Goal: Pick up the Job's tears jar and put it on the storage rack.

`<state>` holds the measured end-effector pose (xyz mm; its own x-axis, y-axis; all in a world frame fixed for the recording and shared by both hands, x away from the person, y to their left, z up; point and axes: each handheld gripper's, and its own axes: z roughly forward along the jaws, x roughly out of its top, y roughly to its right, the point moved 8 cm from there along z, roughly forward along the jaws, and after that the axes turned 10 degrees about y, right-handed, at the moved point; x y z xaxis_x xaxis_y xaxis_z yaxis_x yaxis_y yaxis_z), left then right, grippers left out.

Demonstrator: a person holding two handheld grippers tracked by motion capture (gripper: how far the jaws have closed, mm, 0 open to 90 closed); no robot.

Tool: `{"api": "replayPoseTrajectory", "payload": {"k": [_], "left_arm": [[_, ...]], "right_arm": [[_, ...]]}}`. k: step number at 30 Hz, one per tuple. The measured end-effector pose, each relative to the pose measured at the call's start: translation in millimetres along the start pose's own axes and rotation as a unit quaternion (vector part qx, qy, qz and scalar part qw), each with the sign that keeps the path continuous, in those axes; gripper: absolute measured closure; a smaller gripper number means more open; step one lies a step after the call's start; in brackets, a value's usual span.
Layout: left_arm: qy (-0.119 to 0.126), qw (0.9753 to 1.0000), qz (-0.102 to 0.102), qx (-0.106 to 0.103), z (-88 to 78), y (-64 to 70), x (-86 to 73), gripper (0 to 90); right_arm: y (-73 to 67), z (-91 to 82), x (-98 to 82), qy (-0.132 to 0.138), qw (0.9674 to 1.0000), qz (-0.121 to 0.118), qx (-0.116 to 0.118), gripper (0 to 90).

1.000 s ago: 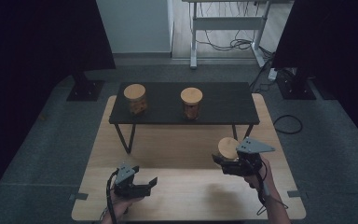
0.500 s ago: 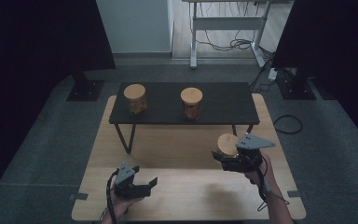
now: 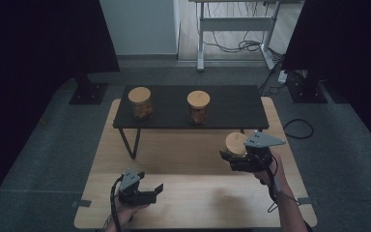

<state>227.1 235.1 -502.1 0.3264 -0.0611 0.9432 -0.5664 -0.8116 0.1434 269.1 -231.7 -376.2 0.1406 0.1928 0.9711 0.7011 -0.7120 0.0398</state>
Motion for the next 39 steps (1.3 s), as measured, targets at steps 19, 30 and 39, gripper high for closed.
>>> {"api": "replayPoseTrajectory", "payload": {"k": [19,30,39], "left_arm": [[-0.001,1.0000,0.001,0.003,0.6,-0.2,-0.5,7.6],[-0.001,1.0000,0.001,0.003,0.9,-0.3,-0.6,7.6],[-0.001,1.0000,0.001,0.004,0.7,-0.7,-0.6,7.6]], "right_arm": [[14.2,3.6,10.1,0.008,0.9999,0.011,0.006,24.6],[18.8,5.6,18.8,0.004,1.0000,0.006,-0.003,24.6],[21.2,6.8,27.0,0.007,1.0000,-0.002,-0.005,24.5]]}}
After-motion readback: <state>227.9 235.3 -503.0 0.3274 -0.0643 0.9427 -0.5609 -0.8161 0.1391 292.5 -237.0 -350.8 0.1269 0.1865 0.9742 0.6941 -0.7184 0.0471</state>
